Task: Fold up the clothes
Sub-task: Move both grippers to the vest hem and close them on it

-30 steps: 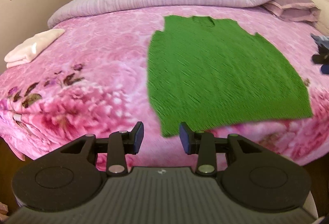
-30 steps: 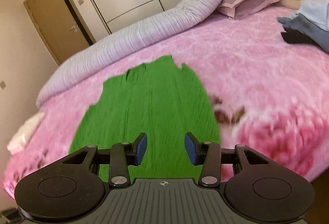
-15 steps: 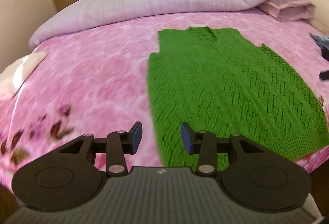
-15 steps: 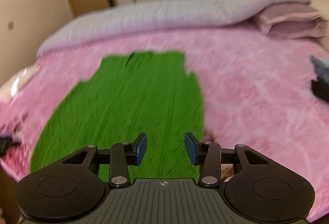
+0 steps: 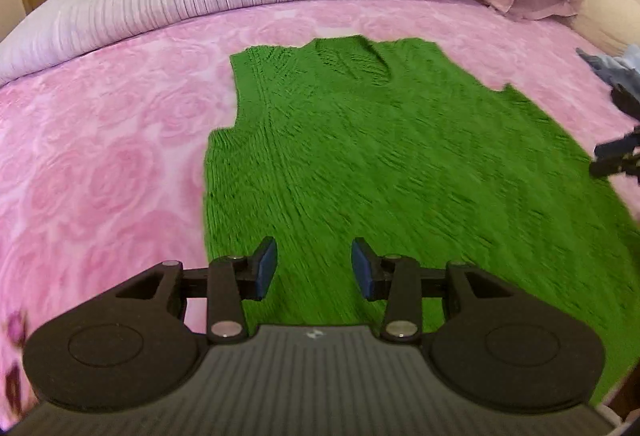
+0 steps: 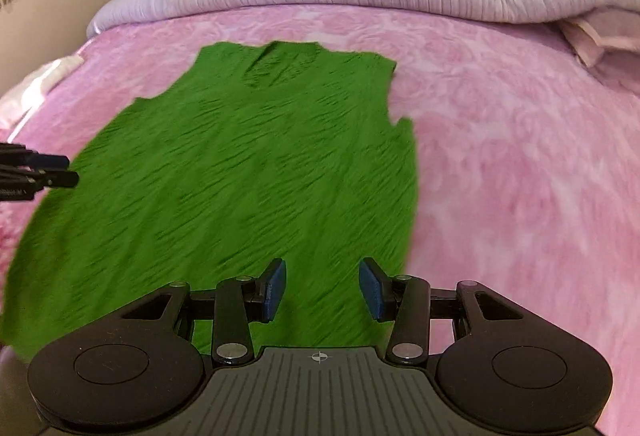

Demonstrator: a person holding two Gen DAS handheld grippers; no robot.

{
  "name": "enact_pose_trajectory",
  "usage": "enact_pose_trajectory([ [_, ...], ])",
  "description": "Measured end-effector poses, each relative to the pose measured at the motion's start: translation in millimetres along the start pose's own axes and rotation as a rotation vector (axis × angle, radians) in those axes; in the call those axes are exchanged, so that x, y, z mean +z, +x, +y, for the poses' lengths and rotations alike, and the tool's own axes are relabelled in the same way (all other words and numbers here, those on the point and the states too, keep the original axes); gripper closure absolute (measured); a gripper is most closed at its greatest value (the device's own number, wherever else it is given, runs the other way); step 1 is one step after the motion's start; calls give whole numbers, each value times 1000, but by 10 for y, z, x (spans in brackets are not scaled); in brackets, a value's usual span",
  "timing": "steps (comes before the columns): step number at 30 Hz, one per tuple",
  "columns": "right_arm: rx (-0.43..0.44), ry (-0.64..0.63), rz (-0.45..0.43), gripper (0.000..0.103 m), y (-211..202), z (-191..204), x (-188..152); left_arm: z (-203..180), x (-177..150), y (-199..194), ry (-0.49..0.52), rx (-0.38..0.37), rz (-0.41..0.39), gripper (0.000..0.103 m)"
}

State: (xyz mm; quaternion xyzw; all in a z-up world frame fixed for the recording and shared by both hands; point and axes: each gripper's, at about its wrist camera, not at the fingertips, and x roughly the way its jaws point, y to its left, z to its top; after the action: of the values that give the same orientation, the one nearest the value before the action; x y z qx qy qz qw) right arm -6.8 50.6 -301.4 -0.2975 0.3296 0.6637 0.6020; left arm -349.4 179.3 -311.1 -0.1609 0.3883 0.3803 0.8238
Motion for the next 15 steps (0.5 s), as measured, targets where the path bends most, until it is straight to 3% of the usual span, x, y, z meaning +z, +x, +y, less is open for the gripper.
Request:
enact_pose_trajectory([
  [4,16,-53,5,58,341,-415,346,224,283,399,40,-5,-3,67],
  [8,111,-17,43,58,771,-910,782,547,627,857,24,-26,27,67],
  [15,287,126,72,58,1462,-1633,1496,1033,1215,1538,-51,-137,42,66],
])
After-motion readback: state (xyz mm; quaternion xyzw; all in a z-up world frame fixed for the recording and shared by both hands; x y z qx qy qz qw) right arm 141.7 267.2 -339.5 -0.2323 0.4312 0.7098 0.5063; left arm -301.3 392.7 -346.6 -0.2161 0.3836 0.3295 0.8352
